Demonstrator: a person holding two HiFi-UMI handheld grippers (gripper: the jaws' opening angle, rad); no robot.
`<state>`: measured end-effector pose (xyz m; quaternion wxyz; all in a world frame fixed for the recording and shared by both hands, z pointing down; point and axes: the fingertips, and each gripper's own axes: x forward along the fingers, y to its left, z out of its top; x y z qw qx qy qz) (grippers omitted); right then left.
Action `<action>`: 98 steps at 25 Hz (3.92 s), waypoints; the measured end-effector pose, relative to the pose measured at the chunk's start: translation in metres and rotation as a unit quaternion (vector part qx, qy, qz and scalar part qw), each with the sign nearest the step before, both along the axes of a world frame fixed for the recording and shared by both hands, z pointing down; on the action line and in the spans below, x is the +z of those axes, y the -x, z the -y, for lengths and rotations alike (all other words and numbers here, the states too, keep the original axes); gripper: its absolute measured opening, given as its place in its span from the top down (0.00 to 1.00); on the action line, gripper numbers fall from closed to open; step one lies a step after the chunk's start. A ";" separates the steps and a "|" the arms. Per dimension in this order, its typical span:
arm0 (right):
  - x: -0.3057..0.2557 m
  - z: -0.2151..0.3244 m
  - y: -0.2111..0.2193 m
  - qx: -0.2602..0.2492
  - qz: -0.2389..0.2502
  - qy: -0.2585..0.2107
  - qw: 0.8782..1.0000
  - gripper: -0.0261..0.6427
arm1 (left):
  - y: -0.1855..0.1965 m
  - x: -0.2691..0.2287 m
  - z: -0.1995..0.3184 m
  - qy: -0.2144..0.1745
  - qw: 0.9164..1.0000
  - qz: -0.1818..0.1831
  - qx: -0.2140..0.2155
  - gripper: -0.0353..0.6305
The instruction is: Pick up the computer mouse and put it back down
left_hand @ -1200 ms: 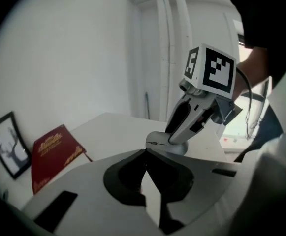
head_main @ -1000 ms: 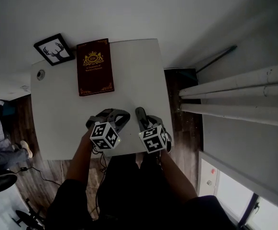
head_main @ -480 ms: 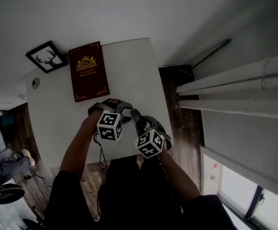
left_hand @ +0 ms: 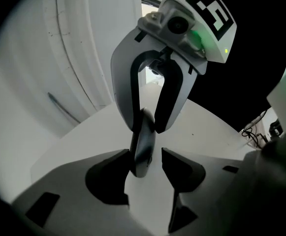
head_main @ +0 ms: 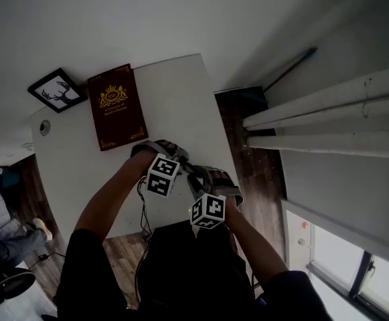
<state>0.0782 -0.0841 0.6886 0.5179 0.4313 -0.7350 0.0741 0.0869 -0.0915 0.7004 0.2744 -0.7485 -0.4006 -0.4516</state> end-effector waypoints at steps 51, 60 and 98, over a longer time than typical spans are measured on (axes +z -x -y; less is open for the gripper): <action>-0.056 0.015 -0.045 0.149 0.164 -0.154 0.963 0.73 | 0.013 -0.039 0.032 0.129 0.918 -0.164 -0.338 0.76; -0.069 0.035 -0.057 0.278 0.290 -0.159 0.902 0.92 | 0.036 -0.112 0.068 0.096 0.802 -0.307 -0.503 0.76; -0.293 -0.095 -0.053 0.007 0.355 -0.348 0.868 0.93 | 0.049 -0.307 -0.096 -0.048 0.378 -0.538 -0.752 0.76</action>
